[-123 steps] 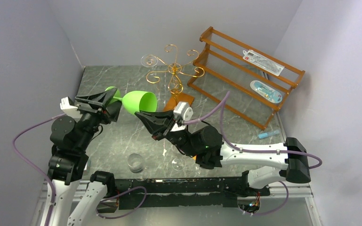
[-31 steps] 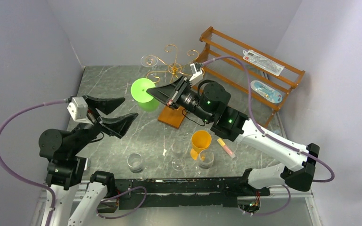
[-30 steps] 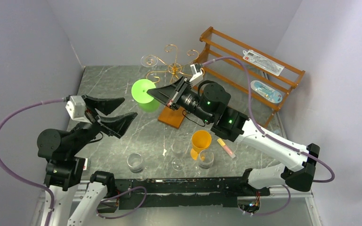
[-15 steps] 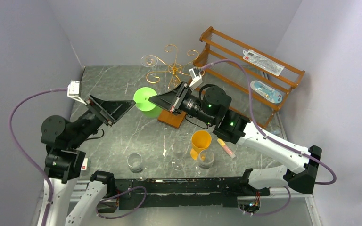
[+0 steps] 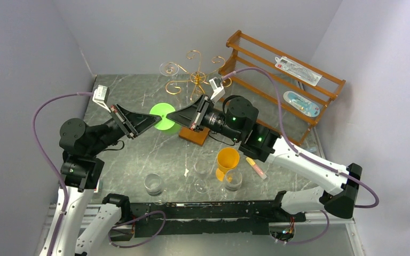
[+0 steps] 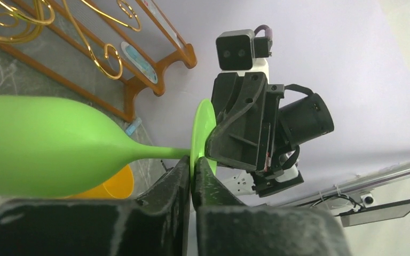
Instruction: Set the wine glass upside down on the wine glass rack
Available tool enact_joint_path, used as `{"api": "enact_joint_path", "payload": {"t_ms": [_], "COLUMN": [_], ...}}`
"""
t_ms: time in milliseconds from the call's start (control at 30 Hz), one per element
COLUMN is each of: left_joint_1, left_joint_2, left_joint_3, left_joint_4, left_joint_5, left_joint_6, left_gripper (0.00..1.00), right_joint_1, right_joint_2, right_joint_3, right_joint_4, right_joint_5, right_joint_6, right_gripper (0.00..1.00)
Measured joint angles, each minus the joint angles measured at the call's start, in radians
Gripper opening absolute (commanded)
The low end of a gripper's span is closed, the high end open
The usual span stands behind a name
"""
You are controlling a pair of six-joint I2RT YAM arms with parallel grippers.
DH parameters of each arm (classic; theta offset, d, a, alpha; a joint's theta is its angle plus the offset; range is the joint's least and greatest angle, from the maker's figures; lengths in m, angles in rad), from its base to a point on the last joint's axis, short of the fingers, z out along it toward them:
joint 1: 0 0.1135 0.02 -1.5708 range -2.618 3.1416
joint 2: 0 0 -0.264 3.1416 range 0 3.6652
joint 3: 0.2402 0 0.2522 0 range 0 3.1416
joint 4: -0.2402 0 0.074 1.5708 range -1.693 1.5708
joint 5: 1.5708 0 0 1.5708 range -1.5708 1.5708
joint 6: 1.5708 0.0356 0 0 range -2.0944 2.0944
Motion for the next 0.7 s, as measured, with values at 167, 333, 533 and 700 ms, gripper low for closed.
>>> {"api": "enact_joint_path", "payload": {"t_ms": [167, 333, 533, 700], "left_joint_1": [0.0, 0.0, 0.0, 0.0], "left_joint_2": [0.02, 0.036, 0.1, 0.181], "left_joint_3": [-0.005, -0.005, 0.036, 0.043], "left_joint_4": [0.027, 0.027, -0.024, -0.016], "left_joint_5": [0.013, 0.006, -0.038, -0.062], "left_joint_6": [-0.003, -0.002, -0.003, -0.044], "left_gripper": [0.05, 0.05, 0.05, 0.05], "right_joint_1": [-0.01, -0.017, -0.022, -0.023], "right_joint_2": [-0.012, -0.129, -0.262, -0.386], "right_joint_3": [-0.02, -0.124, -0.144, -0.224], "right_joint_4": [-0.002, -0.02, -0.047, -0.054], "right_joint_5": [0.008, 0.13, 0.294, 0.404], "right_joint_6": [-0.035, -0.111, -0.19, -0.217], "right_gripper": [0.54, 0.75, 0.76, 0.76]}}
